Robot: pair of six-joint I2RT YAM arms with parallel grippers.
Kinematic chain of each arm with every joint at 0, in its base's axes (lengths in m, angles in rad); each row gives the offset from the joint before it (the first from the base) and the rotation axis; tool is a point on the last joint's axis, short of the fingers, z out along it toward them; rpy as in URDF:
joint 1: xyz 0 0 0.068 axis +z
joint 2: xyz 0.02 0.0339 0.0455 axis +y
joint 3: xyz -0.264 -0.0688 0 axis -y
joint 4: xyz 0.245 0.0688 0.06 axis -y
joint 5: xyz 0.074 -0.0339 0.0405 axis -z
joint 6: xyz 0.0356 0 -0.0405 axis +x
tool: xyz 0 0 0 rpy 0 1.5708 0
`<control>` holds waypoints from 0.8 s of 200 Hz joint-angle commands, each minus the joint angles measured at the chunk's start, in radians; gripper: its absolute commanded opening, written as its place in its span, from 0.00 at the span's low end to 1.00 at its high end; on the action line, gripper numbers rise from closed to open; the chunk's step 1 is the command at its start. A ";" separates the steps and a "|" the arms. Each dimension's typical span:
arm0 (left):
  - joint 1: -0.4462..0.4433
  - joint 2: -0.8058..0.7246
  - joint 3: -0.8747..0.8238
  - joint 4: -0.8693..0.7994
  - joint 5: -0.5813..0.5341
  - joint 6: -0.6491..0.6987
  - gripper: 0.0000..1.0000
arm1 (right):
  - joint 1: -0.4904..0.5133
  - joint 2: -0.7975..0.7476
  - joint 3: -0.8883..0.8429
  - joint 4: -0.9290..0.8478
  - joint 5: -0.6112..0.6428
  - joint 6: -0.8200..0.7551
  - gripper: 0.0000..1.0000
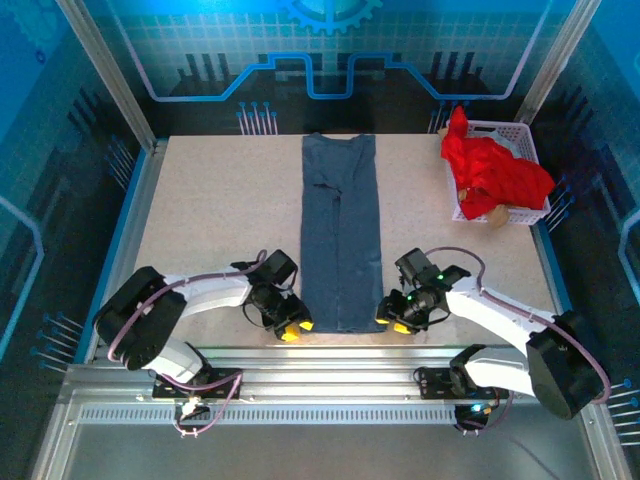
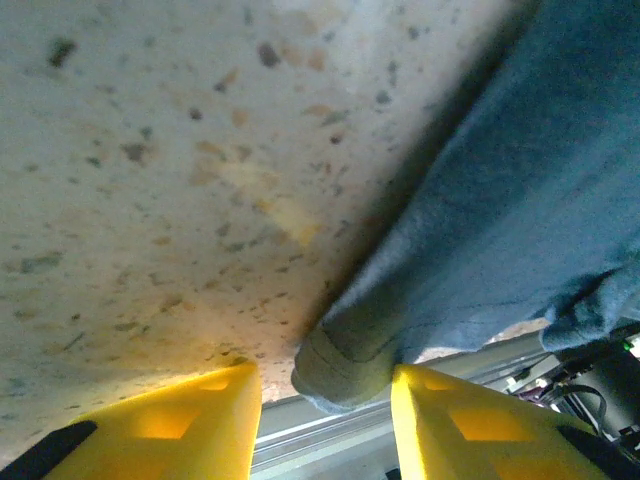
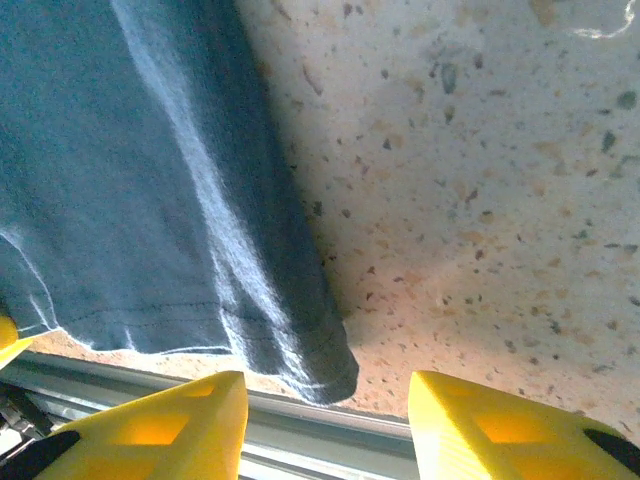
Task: Fold and stack the t-shirts
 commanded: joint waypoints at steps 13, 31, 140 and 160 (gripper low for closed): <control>-0.016 0.046 0.029 0.045 -0.028 -0.005 0.33 | 0.021 0.067 0.000 0.058 -0.030 0.016 0.45; -0.016 0.057 0.043 0.051 -0.036 -0.003 0.29 | 0.040 0.096 0.011 0.064 -0.025 0.026 0.43; -0.017 0.064 0.080 0.073 -0.078 -0.009 0.00 | 0.085 0.191 0.084 0.064 0.048 0.056 0.01; -0.017 0.019 0.064 0.032 -0.091 0.001 0.00 | 0.106 0.160 0.087 0.015 0.064 0.061 0.00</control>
